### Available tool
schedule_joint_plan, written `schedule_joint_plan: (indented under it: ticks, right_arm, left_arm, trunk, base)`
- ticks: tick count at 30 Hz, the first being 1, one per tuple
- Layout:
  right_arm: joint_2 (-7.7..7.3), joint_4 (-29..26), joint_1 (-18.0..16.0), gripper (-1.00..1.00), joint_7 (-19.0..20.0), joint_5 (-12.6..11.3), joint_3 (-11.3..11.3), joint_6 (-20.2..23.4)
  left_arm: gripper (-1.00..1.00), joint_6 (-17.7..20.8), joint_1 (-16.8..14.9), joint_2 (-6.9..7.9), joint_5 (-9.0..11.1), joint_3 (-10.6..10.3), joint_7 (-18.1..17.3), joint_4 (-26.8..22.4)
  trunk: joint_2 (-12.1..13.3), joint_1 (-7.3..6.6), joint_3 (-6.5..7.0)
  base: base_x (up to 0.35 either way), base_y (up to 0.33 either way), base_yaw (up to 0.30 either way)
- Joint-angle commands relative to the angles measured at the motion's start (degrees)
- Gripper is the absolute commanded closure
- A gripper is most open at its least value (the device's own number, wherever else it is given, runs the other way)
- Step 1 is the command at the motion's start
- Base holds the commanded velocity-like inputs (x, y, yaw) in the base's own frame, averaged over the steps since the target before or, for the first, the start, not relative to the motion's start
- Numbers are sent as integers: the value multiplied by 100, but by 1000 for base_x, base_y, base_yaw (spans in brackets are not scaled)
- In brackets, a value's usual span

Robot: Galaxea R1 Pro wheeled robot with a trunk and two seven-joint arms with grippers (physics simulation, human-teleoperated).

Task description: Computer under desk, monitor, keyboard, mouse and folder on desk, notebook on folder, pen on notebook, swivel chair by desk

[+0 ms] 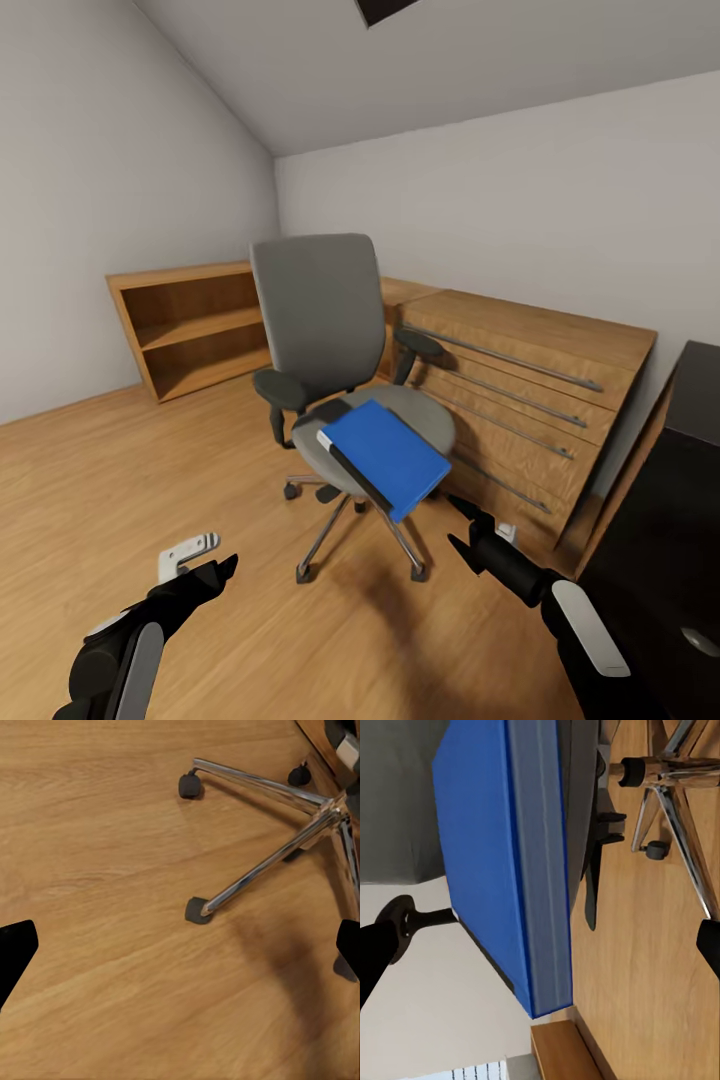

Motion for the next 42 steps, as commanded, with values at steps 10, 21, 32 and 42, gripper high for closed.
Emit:
schedule_joint_plan:
  ticks: [10, 21, 32, 42]
  right_arm:
    - [3, -6, -3, -100, 50, 22, 308, 31]
    - [3, -7, -3, -100, 146, 33, 405, 28]
    - [3, -7, -3, -100, 150, 33, 406, 27]
    - [3, -5, -3, -100, 150, 33, 400, 27]
  left_arm:
    - [-100, 41, -4, -2, 60, 6, 43, -2]
    - [-100, 26, -4, -2, 54, 7, 43, 1]
    - [-100, 48, -4, -2, 51, 8, 43, 10]
    - [-100, 22, -4, -2, 51, 7, 43, 11]
  trunk:
    - [-2, 1, -6]
    - [-2, 1, -6]
    - [-2, 1, -6]
    - [-2, 1, -6]
  base:
    - [115, 36, 0]
    - [124, 53, 0]
    - [33, 11, 0]
    - [87, 1, 0]
